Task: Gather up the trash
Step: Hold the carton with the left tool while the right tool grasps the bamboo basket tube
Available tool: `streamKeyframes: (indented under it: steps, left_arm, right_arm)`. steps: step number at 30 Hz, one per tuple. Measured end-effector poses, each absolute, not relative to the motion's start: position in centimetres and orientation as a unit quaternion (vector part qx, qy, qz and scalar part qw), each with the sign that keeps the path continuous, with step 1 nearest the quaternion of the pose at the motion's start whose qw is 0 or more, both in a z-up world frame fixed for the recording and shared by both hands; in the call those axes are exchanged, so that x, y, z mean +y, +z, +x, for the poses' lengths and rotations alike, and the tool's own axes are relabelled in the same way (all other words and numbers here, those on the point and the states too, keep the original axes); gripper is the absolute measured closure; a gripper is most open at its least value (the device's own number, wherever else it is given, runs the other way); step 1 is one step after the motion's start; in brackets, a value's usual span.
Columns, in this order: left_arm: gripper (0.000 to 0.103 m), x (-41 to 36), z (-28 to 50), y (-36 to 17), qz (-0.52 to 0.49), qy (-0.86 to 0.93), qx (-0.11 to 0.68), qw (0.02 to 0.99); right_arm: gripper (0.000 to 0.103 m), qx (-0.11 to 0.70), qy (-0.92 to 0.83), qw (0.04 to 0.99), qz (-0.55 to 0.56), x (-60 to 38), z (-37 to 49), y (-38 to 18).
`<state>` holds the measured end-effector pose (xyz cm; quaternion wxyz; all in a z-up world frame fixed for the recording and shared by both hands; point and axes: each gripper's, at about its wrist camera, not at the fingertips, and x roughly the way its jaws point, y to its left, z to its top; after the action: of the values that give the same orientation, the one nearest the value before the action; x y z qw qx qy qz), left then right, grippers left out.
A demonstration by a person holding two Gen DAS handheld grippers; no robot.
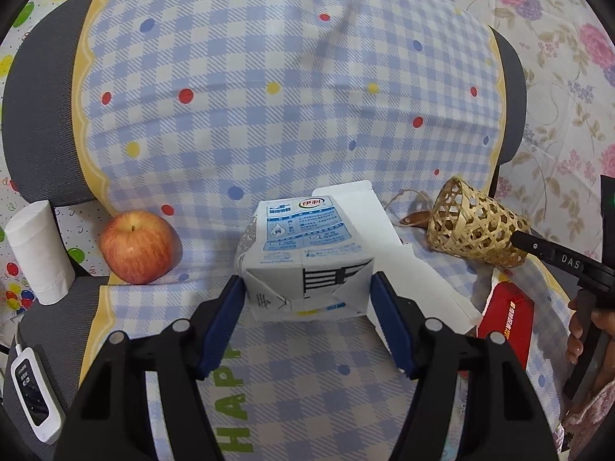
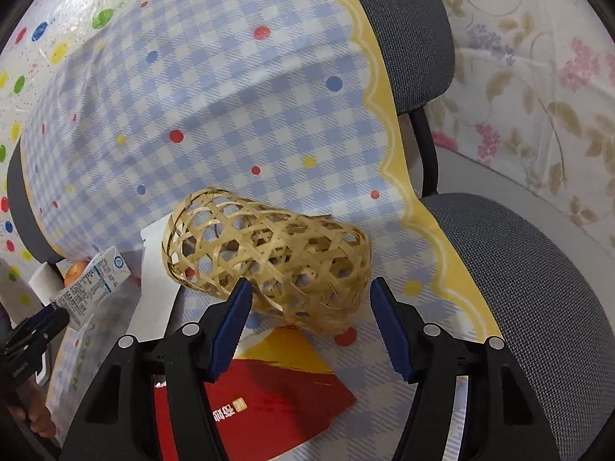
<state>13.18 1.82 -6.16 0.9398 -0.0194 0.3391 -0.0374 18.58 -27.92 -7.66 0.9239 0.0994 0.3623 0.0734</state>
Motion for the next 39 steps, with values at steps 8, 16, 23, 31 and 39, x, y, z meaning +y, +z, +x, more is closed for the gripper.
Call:
streamKeyframes:
  steps: [8,16,23,31,39]
  left_arm:
    - [0.037,2.5,13.3,-5.7,-0.035,-0.03,0.328,0.943]
    - [0.037,3.5,13.5,-6.0,-0.052,-0.029,0.326,0.943]
    - [0.037,4.5,13.4,-6.8,-0.06,-0.031,0.334,0.94]
    - [0.037,4.0,12.4,-6.4,-0.06,-0.047,0.334,0.939]
    - [0.037,1.9,11.2,-5.6,-0.053,-0.069,0.326,0.941]
  right_arm:
    - [0.033,0.334,0.077,0.939,0.036,-24.3,17.9,-5.4]
    - [0.018,0.33,0.02,0.944,-0.016,-18.4,20.3,-4.8]
    - [0.019,0.328,-0.061,0.939,-0.083,-15.2,22.3,-5.4]
    - [0.052,0.352,-0.081,0.931,-0.053,-19.9,17.8,-5.8]
    - [0.063,0.365,-0.08,0.928,0.001,-26.2,13.8,-6.7]
